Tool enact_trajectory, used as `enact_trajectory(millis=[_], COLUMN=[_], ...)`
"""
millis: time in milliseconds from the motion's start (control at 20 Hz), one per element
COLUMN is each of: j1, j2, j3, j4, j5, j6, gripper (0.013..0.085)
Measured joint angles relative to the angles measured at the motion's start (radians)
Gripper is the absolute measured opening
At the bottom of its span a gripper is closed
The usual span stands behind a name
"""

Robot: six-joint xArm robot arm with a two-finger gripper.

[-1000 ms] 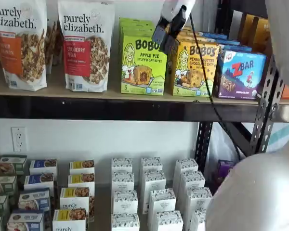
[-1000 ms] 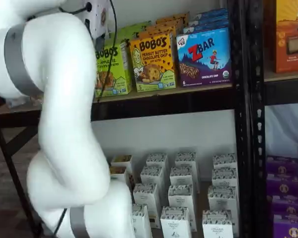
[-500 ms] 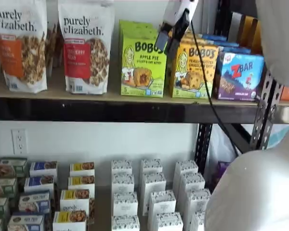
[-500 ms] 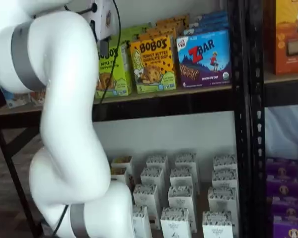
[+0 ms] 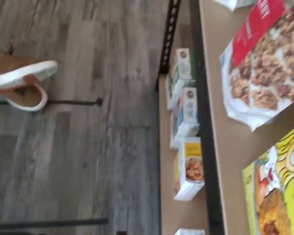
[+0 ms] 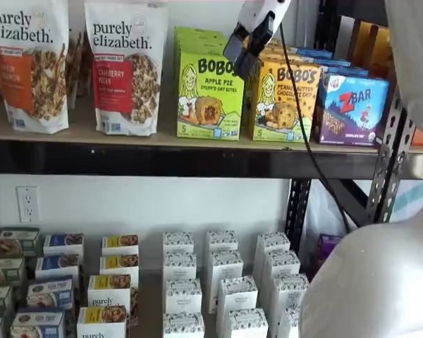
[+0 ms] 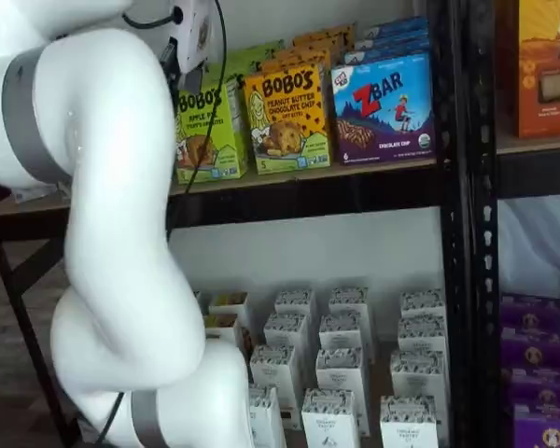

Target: Pick the green box on the top shelf, the fourth from the left

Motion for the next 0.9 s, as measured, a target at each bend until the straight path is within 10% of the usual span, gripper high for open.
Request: enact_trajectory(millis=[900], j1=[-0.006], j2=[0.003], j3=[0.013], j4=[0.040], j5=[-0.180], j6=[-0.007], gripper=[0.0850])
